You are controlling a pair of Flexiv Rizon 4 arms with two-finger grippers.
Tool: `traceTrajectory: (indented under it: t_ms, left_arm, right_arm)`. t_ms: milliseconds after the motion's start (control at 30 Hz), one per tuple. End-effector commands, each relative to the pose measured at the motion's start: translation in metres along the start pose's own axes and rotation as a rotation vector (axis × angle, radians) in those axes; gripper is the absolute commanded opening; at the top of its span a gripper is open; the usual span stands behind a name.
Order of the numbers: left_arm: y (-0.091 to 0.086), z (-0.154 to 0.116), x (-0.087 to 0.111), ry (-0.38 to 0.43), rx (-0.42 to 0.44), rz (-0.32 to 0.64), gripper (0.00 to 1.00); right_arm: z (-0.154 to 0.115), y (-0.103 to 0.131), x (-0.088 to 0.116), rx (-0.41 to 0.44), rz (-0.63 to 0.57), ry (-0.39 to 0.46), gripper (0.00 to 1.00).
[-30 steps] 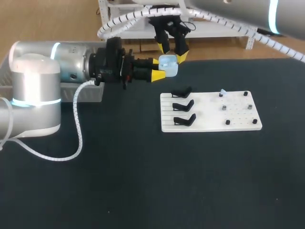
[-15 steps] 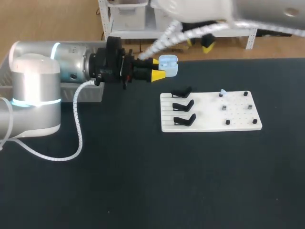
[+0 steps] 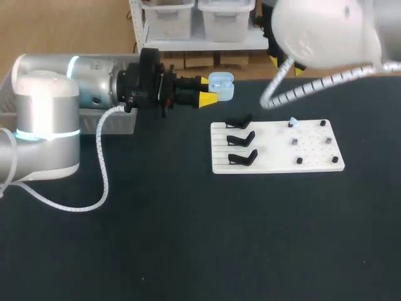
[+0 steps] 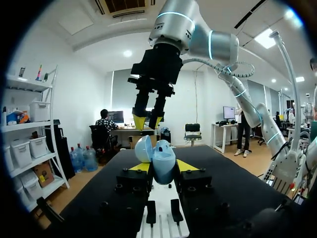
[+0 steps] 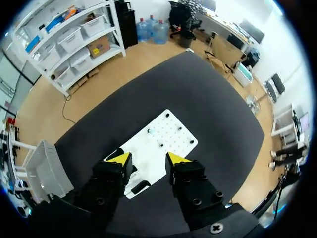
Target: Pick up each earbud case from the left stands, insert the matching earbuds, close the lid, and place the case in the box.
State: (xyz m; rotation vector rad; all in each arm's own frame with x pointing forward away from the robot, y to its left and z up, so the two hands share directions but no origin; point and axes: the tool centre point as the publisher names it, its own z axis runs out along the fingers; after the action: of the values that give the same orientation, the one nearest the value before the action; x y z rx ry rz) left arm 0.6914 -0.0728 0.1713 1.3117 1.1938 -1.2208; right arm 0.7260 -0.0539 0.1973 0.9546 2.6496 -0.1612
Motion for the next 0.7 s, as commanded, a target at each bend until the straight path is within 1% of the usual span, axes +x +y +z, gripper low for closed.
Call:
traceTrajectory:
  t_ms: [33,133,233,267,367,400,467,700]
  left_arm:
    - [-0.002,0.0,0.001,-0.002,-0.006,0.003,0.0]
    - [-0.002,0.0,0.001,-0.002,-0.006,0.003,0.0]
    - [-0.002,0.0,0.001,-0.002,-0.006,0.003,0.0]
    - [-0.002,0.0,0.001,-0.002,-0.006,0.003,0.0]
    - [-0.002,0.0,0.001,-0.002,-0.006,0.003,0.0]
    - [-0.002,0.0,0.001,-0.002,-0.006,0.003,0.0]
    - [-0.002,0.0,0.001,-0.002,-0.006,0.003,0.0]
    - [-0.002,0.0,0.001,-0.002,-0.006,0.003,0.0]
  right_arm:
    - [0.023,-0.002,0.005,-0.018,-0.053,-0.016,0.44]
    - [0.037,-0.004,0.004,-0.007,-0.087,0.002,0.44]
    - [0.047,-0.006,0.002,-0.007,-0.087,0.043,0.47]
    - [0.049,-0.007,0.001,-0.008,-0.084,0.062,0.46]
    - [0.049,-0.007,0.001,-0.008,-0.084,0.062,0.51]
    - [0.049,-0.007,0.001,-0.008,-0.084,0.062,0.68]
    - [0.049,-0.007,0.001,-0.008,-0.084,0.062,1.0]
    - [0.049,-0.007,0.001,-0.008,-0.084,0.062,1.0]
